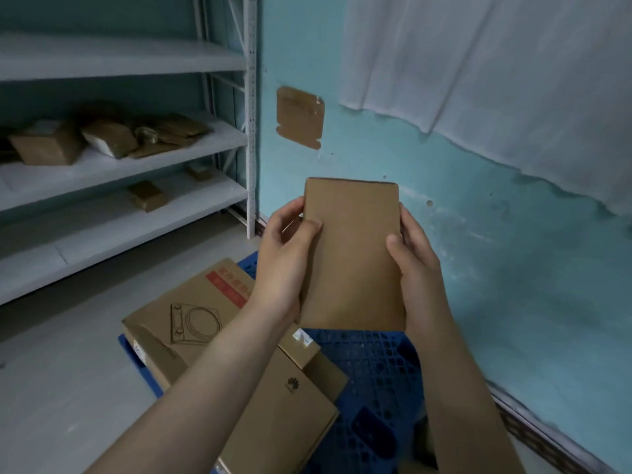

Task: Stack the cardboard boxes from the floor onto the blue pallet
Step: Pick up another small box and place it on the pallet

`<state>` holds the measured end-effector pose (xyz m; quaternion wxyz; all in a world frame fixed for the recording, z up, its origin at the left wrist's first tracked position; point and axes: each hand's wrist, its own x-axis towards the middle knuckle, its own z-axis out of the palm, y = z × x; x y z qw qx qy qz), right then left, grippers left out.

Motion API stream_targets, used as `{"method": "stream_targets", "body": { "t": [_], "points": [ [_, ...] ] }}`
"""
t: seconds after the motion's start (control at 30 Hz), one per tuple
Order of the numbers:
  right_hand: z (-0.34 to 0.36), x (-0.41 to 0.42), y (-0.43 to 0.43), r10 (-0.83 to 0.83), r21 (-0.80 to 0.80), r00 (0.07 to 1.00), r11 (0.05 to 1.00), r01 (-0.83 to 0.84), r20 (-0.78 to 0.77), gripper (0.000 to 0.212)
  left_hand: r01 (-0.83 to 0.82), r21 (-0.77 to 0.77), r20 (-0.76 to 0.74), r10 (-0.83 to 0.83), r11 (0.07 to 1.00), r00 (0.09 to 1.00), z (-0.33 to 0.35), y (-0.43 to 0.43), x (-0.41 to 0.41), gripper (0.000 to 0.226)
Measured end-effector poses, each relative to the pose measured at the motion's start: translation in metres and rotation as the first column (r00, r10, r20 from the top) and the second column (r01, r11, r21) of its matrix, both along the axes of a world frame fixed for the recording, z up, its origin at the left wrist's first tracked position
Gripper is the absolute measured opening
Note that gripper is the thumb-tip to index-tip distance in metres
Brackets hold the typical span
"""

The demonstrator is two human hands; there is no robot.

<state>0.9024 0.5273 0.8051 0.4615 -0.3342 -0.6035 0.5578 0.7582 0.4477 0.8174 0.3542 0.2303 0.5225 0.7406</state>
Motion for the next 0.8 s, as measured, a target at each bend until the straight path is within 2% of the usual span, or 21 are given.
{"method": "stream_targets", "body": {
  "t": [0.07, 0.3, 0.57, 0.67, 0.8],
  "points": [
    [-0.018, 0.002, 0.015, -0.005, -0.033, 1.0, 0.999, 0.006, 0.021, 0.049, 0.031, -0.023, 0.039, -0.03, 0.999, 0.999, -0.023, 0.014, -0.002, 0.03],
    [-0.088, 0.018, 0.078, -0.011, -0.176, 0.994, 0.984, 0.03, 0.108, 0.045, 0.023, -0.161, 0.02, -0.021, 0.987, 1.0, -0.094, 0.068, 0.014, 0.033],
    [-0.181, 0.049, 0.182, 0.216, -0.255, 0.962, 0.952, -0.169, 0.169, 0.044, -0.061, -0.285, -0.049, 0.049, 0.957, 0.998, -0.187, 0.137, 0.051, 0.04],
    [-0.231, 0.051, 0.204, 0.326, -0.317, 0.924, 0.914, -0.254, 0.198, 0.042, -0.091, -0.376, -0.011, 0.094, 0.922, 0.996, -0.245, 0.143, 0.061, 0.04],
    [-0.306, 0.041, 0.226, 0.386, -0.409, 0.894, 0.871, -0.271, 0.23, 0.043, -0.118, -0.44, 0.057, 0.159, 0.89, 0.986, -0.316, 0.159, 0.068, 0.036]
  ]
}}
